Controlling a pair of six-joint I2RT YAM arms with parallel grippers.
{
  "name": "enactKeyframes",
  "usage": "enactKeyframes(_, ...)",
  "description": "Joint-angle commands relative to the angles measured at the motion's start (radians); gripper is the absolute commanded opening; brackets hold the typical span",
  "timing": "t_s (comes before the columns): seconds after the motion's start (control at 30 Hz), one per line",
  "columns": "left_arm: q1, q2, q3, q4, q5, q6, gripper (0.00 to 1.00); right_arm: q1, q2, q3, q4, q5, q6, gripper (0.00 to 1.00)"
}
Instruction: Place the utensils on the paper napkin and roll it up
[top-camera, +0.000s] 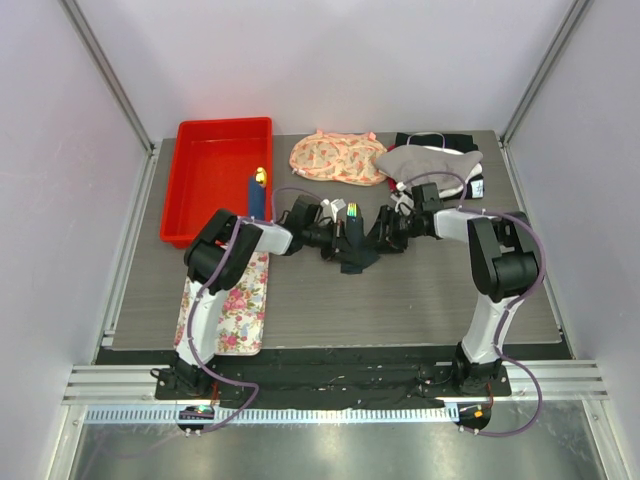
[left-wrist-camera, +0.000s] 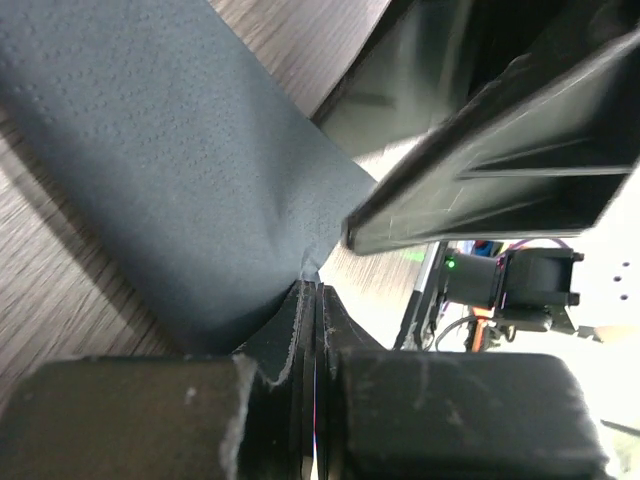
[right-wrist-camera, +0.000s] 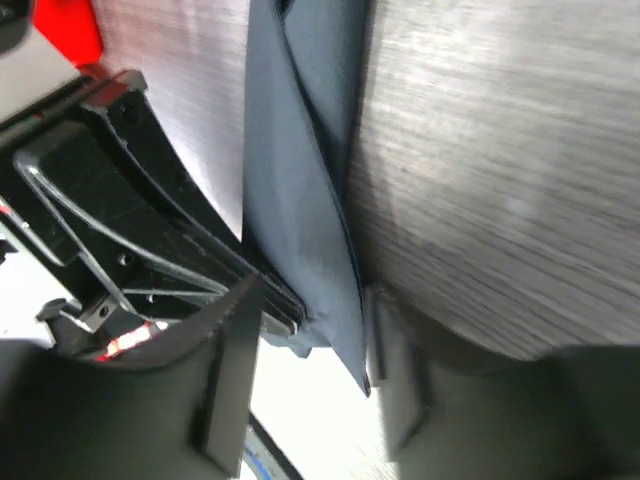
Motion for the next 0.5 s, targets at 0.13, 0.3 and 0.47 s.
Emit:
enactKeyframes(0.13,-0.006,0.046,-0.023,-0.248,-0.102,0.161,0.0,-0.023,0.049,0.11,-0.103,0.175,-0.113,0.65)
enactKeyframes(0.3,-0.006,0.046,-0.017,-0.25,-0.098,0.17,0.0,0.005,0.127,0.16,-0.105,0.186,-0.109,0.63)
enactKeyframes(0.47,-0.006,0.039,-0.019,-0.251,-0.102,0.181,0.0,0.029,0.171,0.167,-0.09,0.188,-0.075,0.63)
